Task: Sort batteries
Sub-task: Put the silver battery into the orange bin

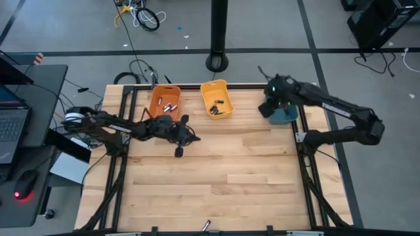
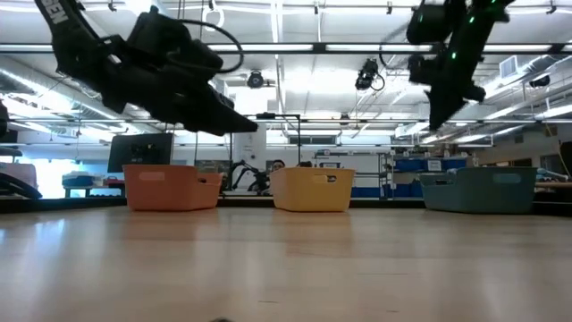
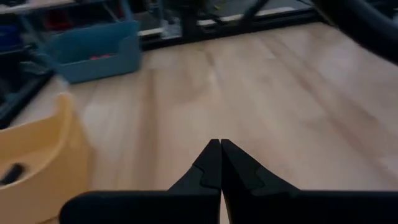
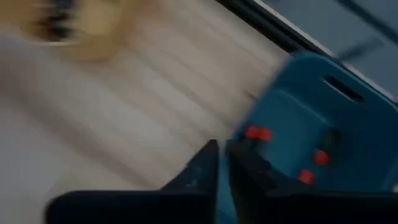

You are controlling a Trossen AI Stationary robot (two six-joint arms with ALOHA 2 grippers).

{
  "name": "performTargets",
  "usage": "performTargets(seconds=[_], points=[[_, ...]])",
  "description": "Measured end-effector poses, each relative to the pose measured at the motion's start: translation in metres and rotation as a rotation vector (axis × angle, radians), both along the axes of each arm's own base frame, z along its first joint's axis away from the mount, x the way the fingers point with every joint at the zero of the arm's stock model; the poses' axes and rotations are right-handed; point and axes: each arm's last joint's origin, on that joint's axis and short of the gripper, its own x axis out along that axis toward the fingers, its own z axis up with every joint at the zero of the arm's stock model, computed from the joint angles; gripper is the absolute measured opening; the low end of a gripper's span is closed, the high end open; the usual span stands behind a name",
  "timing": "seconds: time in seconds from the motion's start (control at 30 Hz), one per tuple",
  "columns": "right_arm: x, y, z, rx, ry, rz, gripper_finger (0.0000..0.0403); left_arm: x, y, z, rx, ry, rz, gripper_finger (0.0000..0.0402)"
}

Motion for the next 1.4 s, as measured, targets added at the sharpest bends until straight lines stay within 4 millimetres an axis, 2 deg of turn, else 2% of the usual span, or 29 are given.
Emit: performTargets(seconds=[0.07, 0.17, 0.27, 0.4, 0.57, 0.8, 0.9, 1.0, 1.17, 1.4], points=[[0.008, 0.021, 0.004, -0.049, -0.048, 0.067, 0.0012, -0.001, -0.010, 0.003, -0.003, 0.019, -0.039, 0.0006], [0.020, 0.050, 0.000, -0.100, -0.127, 0.150, 0.0017, -0.002, -0.026, 0.003, -0.017, 0.094, -0.091, 0.0006], [0.032, 0.078, -0.012, -0.131, -0.203, 0.211, 0.0023, 0.001, -0.043, 0.004, -0.023, 0.177, -0.129, 0.0006], [0.045, 0.112, -0.031, -0.179, -0.311, 0.273, 0.0009, 0.003, -0.066, 0.006, -0.001, 0.293, -0.130, 0.0006], [0.058, 0.144, -0.054, -0.183, -0.430, 0.319, 0.0015, 0.001, -0.096, 0.011, -0.084, 0.314, -0.170, 0.0006], [0.078, 0.185, -0.087, -0.157, -0.431, 0.436, 0.0007, -0.011, -0.148, 0.005, -0.148, 0.313, -0.128, 0.0006], [0.086, 0.205, -0.100, -0.139, -0.460, 0.497, 0.0008, -0.010, -0.172, 0.004, -0.216, 0.303, -0.120, 0.0006], [0.094, 0.229, -0.109, -0.090, -0.517, 0.633, 0.0015, -0.005, -0.199, 0.002, -0.253, 0.313, -0.125, 0.0006], [0.113, 0.276, -0.113, -0.009, -0.613, 0.863, 0.0014, 0.003, -0.239, -0.003, -0.261, 0.346, -0.140, 0.0006], [0.145, 0.331, -0.112, -0.037, -0.589, 1.050, 0.0022, 0.025, -0.283, -0.022, -0.331, 0.421, -0.115, 0.0006]])
